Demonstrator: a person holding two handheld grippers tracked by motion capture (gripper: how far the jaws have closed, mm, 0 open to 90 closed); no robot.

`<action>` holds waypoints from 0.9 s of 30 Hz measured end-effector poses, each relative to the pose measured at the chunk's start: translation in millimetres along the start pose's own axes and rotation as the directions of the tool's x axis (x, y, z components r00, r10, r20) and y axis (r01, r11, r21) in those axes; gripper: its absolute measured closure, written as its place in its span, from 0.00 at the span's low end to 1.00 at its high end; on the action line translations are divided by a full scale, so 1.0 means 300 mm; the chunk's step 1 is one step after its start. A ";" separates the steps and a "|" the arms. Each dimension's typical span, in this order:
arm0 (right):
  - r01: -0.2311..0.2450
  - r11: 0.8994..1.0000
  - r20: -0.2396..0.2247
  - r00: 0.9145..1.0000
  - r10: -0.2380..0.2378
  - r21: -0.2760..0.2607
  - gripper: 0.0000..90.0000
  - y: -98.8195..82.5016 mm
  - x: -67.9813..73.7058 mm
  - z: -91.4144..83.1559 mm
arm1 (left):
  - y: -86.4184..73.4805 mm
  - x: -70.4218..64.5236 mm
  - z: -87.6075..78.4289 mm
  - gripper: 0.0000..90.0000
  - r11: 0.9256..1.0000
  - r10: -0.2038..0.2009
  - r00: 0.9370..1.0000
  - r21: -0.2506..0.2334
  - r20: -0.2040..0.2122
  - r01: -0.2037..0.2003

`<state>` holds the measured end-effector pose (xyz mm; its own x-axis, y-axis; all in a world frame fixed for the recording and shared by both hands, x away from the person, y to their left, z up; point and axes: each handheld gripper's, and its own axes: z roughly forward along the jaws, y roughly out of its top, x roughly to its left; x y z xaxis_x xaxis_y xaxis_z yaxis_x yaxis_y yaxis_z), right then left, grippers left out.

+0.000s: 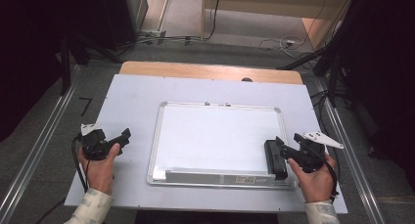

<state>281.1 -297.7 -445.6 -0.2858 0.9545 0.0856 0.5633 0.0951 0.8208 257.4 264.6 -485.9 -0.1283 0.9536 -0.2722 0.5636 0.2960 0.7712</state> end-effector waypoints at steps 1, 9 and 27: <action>-0.001 1.000 0.000 1.000 0.001 0.002 0.28 -0.001 -0.004 -0.001 | 0.000 0.001 0.000 0.10 1.000 0.001 1.000 0.000 -0.001 -0.001; -0.013 1.000 0.014 1.000 0.013 -0.012 0.27 -0.008 -0.041 -0.016 | 0.003 0.010 -0.002 0.10 1.000 -0.012 1.000 -0.004 -0.004 0.012; -0.054 0.998 0.057 0.997 0.055 -0.025 0.27 -0.032 -0.121 -0.056 | 0.004 0.013 -0.005 0.10 1.000 -0.020 1.000 -0.006 -0.005 0.020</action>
<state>273.2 -338.1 -447.0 -0.2100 0.9727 0.0983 0.5585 0.0368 0.8287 256.5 268.9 -485.3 -0.1433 0.9478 -0.2848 0.5558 0.3151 0.7693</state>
